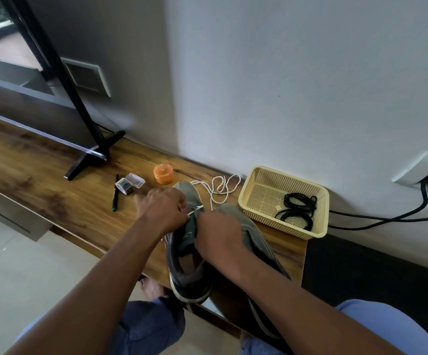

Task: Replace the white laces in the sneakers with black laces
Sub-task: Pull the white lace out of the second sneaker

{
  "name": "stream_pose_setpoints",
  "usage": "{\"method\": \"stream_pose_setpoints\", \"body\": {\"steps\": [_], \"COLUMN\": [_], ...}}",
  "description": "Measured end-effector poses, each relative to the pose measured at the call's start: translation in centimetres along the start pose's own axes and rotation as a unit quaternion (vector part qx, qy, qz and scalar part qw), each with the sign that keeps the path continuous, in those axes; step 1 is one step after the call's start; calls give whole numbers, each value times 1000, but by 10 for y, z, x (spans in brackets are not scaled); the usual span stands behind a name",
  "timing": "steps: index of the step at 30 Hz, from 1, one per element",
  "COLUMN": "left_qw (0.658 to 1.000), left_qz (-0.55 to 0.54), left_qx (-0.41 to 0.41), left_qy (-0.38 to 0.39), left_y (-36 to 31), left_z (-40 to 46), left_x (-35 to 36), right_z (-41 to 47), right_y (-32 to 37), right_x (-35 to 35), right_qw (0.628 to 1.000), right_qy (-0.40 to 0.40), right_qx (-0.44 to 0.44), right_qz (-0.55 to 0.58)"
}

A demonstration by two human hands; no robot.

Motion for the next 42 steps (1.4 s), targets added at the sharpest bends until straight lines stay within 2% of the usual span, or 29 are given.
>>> {"method": "stream_pose_setpoints", "body": {"steps": [2,4,8,14,16,18,20,22,23,24,26,29,30,31,34,37,40,42], "left_qw": [999,994,968,963,962,965,951,924,918,922,947,978,980,981,982,992,963,954], "left_qz": [-29,-72,-156,-208,-243,-254,-255,-299,-316,-321,-294,-156,-117,-103,-153,-103,-166,-156], "left_qx": [-11,-51,-135,-90,-87,-46,23,40,33,21,-27,-128,-149,-152,-115,-34,-14,-5], "left_qy": [-14,-61,-144,-145,-86,46,173,233,236,218,128,-48,-67,-61,12,72,210,255], "left_y": [1,12,36,15,11,5,-4,-5,0,6,29,74,85,89,74,45,26,21], "left_z": [1,4,6,5,6,4,-5,-11,-10,-6,6,12,11,10,7,-3,-18,-24], "left_x": [-4,-18,-39,-36,-28,-15,-6,-5,-5,-5,-11,-34,-34,-33,-21,-15,1,2], "right_z": [0,-1,1,2,1,1,0,0,0,0,0,1,1,3,11,22,28,29], "right_y": [0,1,3,3,-2,-5,-5,-5,-5,-5,-5,-3,-1,1,7,11,13,15], "right_x": [0,-1,-3,2,1,-3,-7,-8,-8,-8,-8,-11,-12,-14,-13,-8,0,4], "right_qw": [1000,1000,1000,999,999,999,999,999,999,999,999,1000,1000,999,996,993,992,991], "right_qy": [4,7,8,22,14,0,-3,3,7,11,16,8,-6,-25,-77,-73,-52,-48], "right_qx": [2,6,3,18,25,29,26,24,25,26,27,15,9,2,-28,-48,-51,-56], "right_qz": [1,3,11,30,32,38,37,40,44,46,43,25,21,20,44,80,104,108]}}
Point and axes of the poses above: each hand's wrist, its own z-axis towards the middle knuckle, its own x-axis out of the palm, y = z × x, the point moved 8 cm from there along z, towards the middle knuckle, and after that the axes turned 11 degrees about -y, right-handed, at the moved point
